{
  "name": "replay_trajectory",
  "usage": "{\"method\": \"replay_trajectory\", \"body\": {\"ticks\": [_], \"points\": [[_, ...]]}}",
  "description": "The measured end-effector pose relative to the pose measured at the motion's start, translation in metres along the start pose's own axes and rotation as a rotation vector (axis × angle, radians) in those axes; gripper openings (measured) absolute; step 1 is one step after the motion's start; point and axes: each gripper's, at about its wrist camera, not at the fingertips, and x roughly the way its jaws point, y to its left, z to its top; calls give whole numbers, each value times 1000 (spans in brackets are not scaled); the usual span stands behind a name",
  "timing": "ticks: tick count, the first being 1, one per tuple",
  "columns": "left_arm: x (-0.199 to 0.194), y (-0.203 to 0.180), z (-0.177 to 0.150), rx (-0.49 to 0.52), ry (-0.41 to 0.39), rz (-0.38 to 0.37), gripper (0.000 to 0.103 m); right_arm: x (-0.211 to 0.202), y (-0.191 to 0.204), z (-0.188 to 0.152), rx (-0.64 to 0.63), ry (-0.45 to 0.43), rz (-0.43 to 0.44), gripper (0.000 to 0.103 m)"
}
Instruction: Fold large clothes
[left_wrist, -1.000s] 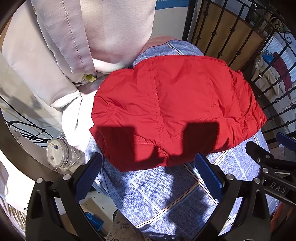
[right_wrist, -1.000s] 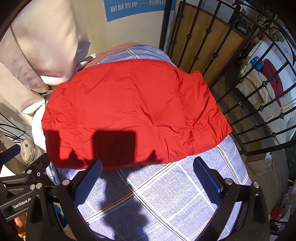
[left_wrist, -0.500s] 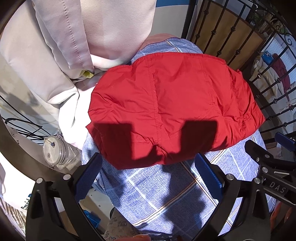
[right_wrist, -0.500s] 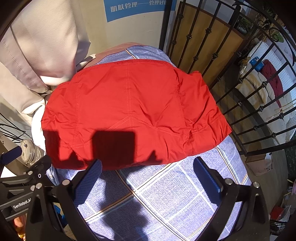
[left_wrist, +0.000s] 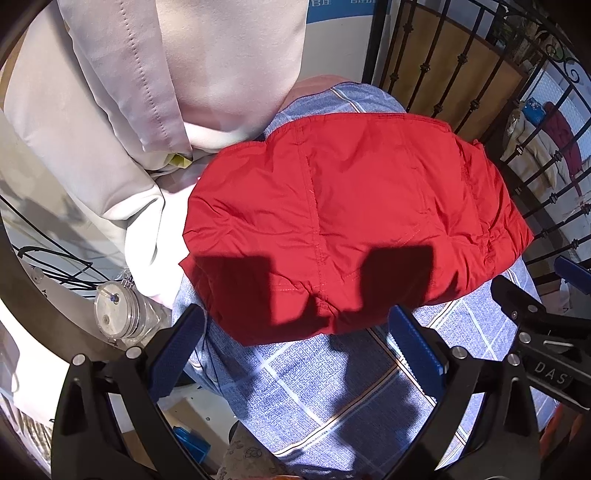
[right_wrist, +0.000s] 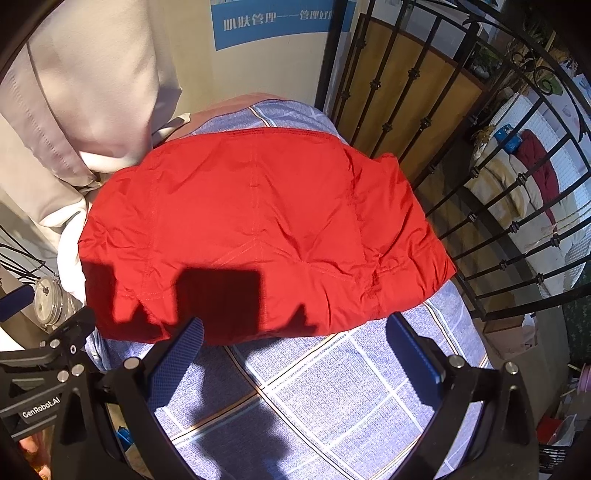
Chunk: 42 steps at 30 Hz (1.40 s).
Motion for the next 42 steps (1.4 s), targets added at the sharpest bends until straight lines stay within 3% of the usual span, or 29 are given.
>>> {"method": "replay_trajectory", "body": {"ticks": [28,34,42], "points": [[0,-1,1,16,-24,3,99,0,3,-3,-7,-23,-10,98],[-5,-2,-1,30,-70,2,98,2,3,-4,-8,-19,-10,98],[-3,0,-1,9,-53,13,98,2,3,-4,-9,-20,-10,98]]}}
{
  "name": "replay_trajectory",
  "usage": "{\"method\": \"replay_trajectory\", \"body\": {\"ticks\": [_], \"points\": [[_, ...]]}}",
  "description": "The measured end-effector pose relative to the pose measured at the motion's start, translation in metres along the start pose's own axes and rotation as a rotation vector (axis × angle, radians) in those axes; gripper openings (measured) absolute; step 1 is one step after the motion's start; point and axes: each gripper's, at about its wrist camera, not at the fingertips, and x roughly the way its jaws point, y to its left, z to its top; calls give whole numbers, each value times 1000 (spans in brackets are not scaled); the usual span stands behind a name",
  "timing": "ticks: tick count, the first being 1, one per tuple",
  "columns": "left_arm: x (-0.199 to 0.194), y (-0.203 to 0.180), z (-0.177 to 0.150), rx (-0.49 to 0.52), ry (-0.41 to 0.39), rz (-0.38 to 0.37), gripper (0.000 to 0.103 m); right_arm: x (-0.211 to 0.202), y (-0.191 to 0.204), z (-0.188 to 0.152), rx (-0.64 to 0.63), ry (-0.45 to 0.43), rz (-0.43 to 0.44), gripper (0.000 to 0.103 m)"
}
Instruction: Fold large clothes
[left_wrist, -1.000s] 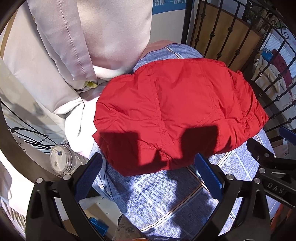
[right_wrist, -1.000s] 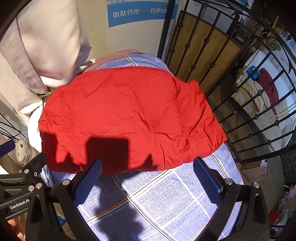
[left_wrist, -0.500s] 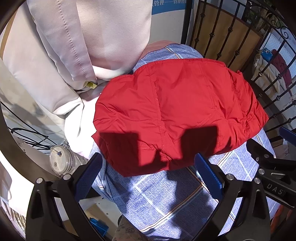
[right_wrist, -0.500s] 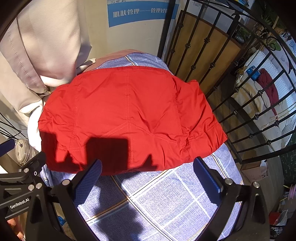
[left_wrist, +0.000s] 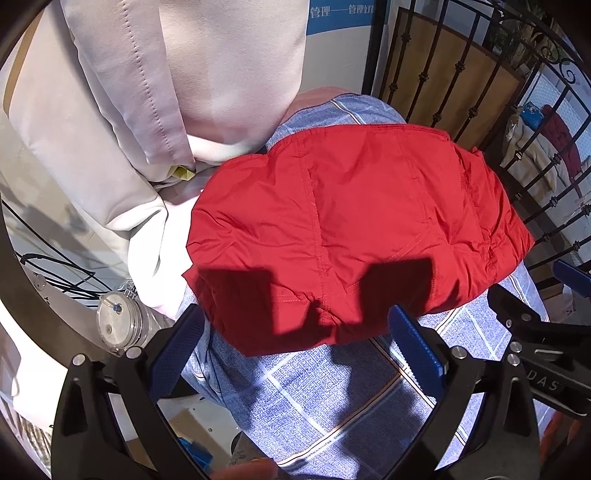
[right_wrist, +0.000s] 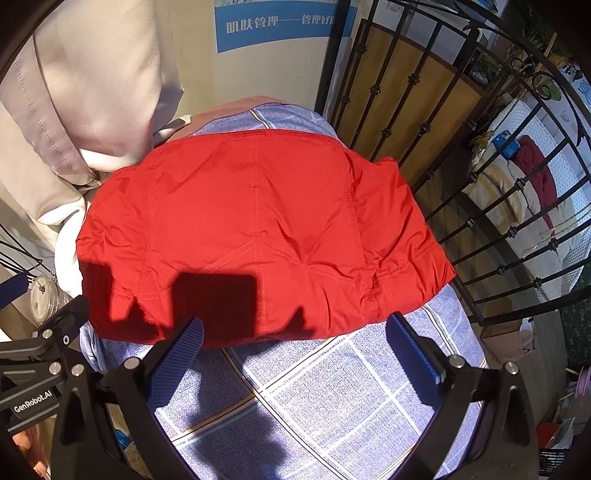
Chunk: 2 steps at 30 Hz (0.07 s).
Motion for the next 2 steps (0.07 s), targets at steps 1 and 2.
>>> {"method": "replay_trajectory", "body": {"ticks": [1,2], "points": [[0,0,0,1,-1,4,98,0,0,0,-1,1,-1,98],[0,0,-1,0,-1,6,98,0,0,0,-1,1,0,98]]}}
